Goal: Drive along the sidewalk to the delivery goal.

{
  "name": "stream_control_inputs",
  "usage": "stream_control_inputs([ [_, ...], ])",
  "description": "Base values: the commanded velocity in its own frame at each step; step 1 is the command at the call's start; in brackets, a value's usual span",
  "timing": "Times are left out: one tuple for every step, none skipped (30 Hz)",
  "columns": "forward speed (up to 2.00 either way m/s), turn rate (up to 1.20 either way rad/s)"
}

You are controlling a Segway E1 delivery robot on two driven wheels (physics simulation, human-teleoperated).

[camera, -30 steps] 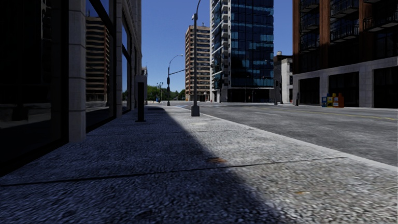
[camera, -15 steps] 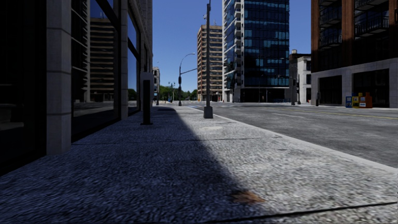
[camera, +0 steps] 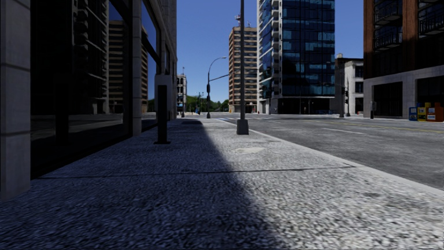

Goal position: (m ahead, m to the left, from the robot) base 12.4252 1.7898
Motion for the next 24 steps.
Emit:
stream_control_inputs([
  [2.0, 0.32],
  [2.0, 0.32],
  [2.0, 0.32],
  [2.0, 0.32],
  [2.0, 0.32],
  [2.0, 0.32],
  [2.0, 0.31],
  [2.0, 0.24],
  [2.0, 0.24],
  [2.0, 0.0],
  [2.0, 0.0],
  [2.0, 0.0],
  [2.0, 0.0],
  [2.0, 0.0],
  [2.0, 0.0],
  [2.0, 0.0],
  [2.0, 0.0],
  [2.0, 0.0],
  [2.0, 0.0],
  [2.0, 0.0],
  [2.0, 0.0],
  [2.0, 0.0],
  [2.0, 0.0],
  [2.0, 0.0],
])
